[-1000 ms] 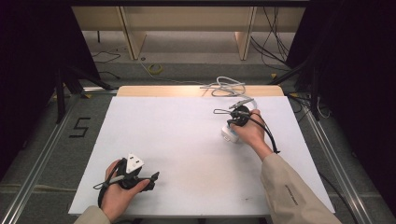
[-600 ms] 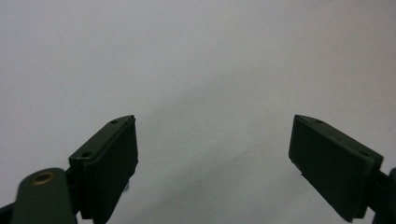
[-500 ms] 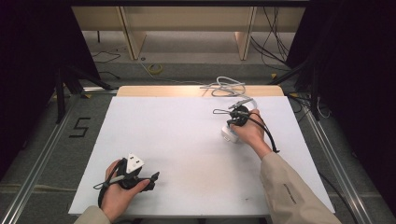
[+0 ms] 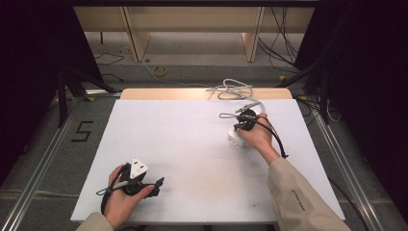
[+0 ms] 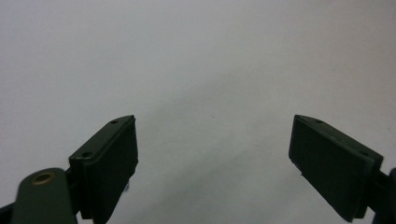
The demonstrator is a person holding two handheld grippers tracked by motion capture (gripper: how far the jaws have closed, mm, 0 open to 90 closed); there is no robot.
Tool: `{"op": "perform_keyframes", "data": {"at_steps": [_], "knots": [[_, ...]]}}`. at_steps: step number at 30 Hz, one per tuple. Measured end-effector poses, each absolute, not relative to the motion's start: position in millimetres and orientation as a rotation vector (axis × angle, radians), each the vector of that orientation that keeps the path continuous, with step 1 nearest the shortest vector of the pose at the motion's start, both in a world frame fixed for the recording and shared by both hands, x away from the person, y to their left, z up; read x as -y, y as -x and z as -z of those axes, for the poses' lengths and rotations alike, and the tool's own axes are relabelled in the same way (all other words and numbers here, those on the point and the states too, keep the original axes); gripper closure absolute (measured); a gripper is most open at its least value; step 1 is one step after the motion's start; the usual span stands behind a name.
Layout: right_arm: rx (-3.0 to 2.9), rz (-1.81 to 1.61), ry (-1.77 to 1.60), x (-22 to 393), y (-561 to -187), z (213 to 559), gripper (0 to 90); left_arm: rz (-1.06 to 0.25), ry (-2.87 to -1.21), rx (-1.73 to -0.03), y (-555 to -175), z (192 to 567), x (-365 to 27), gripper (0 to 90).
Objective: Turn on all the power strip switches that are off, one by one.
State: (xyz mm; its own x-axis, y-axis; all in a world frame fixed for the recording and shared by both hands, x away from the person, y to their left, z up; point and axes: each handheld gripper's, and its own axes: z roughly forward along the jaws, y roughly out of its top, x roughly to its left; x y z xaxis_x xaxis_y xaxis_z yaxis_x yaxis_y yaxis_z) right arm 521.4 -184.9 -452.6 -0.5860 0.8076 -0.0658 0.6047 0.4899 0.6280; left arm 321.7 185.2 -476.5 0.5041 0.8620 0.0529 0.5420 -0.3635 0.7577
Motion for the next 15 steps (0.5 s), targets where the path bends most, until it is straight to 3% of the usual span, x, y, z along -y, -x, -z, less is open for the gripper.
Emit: {"op": "perform_keyframes", "data": {"at_steps": [15], "knots": [[-2.367, -0.820, -1.149, 185.4, -517.4, 447.4, 90.0, -0.594, -2.052, -1.147, -321.6, 476.7, -185.4, 15.4]]}}
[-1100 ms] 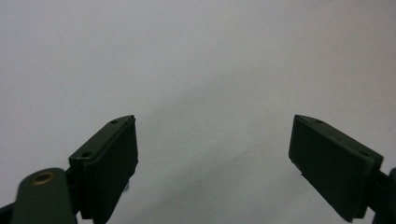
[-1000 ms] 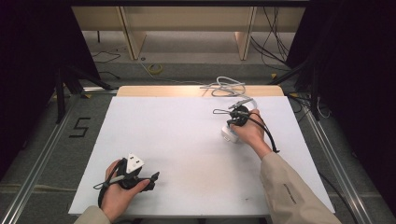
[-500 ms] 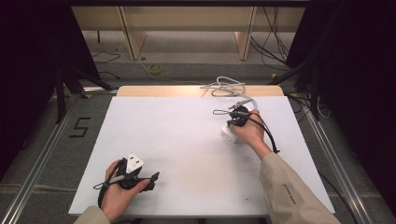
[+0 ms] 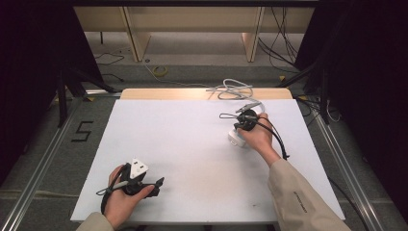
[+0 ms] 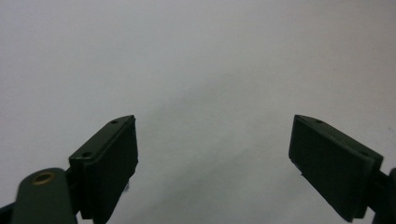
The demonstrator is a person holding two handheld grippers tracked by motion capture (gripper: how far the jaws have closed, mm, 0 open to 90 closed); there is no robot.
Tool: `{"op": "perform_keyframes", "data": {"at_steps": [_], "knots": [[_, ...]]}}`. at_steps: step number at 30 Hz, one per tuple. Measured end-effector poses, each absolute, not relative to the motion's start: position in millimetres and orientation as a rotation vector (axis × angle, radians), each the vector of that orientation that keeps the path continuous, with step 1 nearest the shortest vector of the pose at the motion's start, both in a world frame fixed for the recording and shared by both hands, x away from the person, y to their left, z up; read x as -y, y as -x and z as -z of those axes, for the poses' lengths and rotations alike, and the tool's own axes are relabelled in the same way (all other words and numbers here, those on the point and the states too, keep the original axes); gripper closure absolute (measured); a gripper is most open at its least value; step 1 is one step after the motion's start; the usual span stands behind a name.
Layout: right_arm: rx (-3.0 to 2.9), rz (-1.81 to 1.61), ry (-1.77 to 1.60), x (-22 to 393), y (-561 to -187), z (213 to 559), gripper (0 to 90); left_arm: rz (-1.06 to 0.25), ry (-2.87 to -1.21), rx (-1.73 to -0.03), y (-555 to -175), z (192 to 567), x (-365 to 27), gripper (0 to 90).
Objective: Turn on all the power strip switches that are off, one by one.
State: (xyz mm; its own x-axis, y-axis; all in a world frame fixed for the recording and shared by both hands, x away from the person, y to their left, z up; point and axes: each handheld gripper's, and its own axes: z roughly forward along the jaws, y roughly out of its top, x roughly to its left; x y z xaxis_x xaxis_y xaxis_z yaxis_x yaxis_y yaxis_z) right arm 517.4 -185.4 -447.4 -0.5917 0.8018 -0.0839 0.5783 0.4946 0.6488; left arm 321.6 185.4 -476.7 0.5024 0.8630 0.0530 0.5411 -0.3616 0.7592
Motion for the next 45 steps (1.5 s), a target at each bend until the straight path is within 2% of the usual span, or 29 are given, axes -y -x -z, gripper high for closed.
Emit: {"op": "perform_keyframes", "data": {"at_steps": [9, 20, 33, 45], "knots": [[-2.354, -0.874, -1.155, 190.6, -510.0, 443.2, 90.0, -0.593, -2.053, -1.147, -321.5, 476.8, -185.2, 15.4], [-2.355, -0.925, -1.152, 199.3, -490.0, 445.3, 85.5, -0.593, -2.058, -1.147, -321.6, 477.2, -185.1, 15.4], [-2.359, -1.006, -1.163, 208.4, -463.3, 445.6, 75.8, -0.594, -2.057, -1.152, -322.0, 477.9, -185.9, 15.4], [-2.342, -1.072, -1.170, 221.3, -432.9, 443.2, 62.3, -0.590, -2.060, -1.155, -322.3, 478.4, -185.7, 15.3]]}}
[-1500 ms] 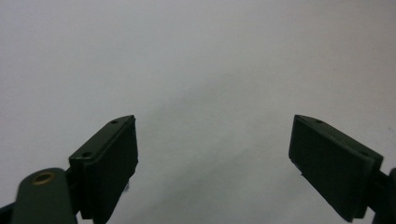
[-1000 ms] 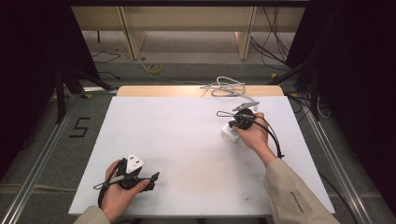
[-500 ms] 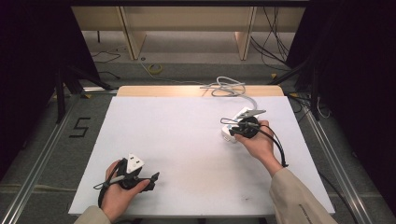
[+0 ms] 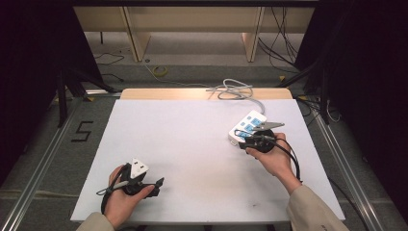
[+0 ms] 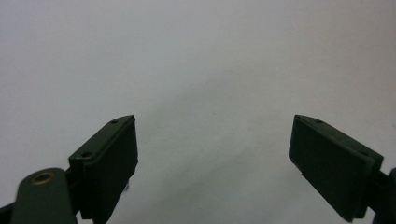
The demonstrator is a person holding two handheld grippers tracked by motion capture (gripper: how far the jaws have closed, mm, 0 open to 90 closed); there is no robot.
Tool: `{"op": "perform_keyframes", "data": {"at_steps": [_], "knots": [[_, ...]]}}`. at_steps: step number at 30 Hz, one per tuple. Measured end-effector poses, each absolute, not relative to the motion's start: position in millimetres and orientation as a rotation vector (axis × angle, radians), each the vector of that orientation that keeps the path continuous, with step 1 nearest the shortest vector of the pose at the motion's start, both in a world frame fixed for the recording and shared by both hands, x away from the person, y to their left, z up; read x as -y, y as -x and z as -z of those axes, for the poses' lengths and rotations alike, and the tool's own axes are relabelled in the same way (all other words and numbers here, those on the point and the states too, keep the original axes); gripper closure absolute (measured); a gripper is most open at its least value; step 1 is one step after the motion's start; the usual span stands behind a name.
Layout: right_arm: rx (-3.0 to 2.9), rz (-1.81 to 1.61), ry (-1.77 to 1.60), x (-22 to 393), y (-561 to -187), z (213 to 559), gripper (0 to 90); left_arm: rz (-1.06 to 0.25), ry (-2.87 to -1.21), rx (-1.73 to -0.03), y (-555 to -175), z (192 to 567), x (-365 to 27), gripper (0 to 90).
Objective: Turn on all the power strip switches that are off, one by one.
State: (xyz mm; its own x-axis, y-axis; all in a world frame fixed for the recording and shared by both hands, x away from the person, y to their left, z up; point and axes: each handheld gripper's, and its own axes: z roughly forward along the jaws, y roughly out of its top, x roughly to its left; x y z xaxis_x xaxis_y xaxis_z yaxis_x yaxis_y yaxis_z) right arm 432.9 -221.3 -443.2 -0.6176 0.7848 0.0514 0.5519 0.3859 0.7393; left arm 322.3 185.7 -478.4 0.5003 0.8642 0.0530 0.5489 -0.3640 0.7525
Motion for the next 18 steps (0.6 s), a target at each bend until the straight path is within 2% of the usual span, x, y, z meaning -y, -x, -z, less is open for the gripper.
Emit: {"op": "perform_keyframes", "data": {"at_steps": [8, 18], "knots": [[-2.337, -1.115, -1.117, 225.9, -409.2, 448.0, 56.4, -0.593, -2.058, -1.157, -322.4, 478.6, -186.2, 15.3], [-2.302, -1.194, -1.069, 231.9, -378.8, 454.9, 53.7, -0.589, -2.061, -1.162, -323.1, 479.0, -186.4, 15.3]]}}
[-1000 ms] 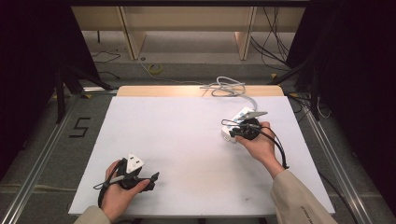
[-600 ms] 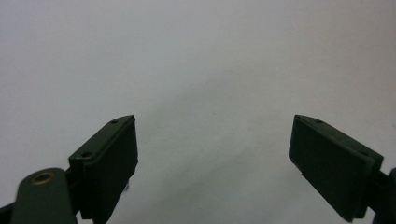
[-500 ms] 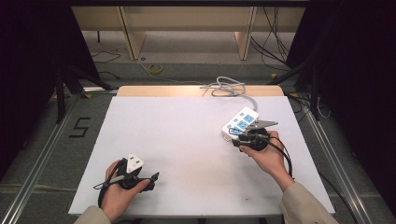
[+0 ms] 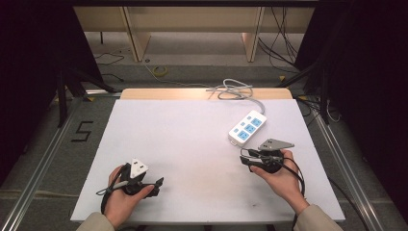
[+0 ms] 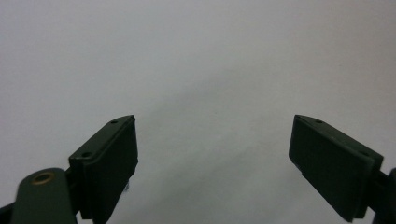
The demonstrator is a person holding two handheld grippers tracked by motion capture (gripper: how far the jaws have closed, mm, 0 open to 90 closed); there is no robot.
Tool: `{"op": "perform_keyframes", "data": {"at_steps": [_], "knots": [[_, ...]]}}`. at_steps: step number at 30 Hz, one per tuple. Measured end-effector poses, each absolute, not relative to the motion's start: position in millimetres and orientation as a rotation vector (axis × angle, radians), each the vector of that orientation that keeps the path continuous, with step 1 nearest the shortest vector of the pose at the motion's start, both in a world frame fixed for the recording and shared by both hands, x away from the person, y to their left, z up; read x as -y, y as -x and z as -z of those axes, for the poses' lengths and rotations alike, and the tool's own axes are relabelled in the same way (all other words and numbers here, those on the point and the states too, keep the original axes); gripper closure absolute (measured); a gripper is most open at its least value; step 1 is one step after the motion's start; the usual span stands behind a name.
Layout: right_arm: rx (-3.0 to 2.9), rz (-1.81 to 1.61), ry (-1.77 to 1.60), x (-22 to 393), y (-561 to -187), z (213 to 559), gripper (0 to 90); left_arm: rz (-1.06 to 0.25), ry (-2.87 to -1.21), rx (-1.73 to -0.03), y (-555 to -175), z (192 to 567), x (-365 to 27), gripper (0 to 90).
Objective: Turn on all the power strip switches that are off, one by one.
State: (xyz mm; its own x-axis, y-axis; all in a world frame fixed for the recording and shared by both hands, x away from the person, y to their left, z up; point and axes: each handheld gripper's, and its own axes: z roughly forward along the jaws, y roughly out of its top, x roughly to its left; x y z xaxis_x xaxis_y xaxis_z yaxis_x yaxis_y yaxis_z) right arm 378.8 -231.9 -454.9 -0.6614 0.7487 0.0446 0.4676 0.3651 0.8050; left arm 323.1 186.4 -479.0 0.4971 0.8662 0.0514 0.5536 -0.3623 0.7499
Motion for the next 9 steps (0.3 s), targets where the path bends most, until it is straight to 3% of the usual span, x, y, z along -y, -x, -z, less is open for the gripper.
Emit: {"op": "perform_keyframes", "data": {"at_steps": [9], "knots": [[-2.279, -1.241, -1.049, 236.0, -362.4, 458.8, 48.3, -0.592, -2.051, -1.176, -326.1, 481.0, -188.8, 15.3]]}}
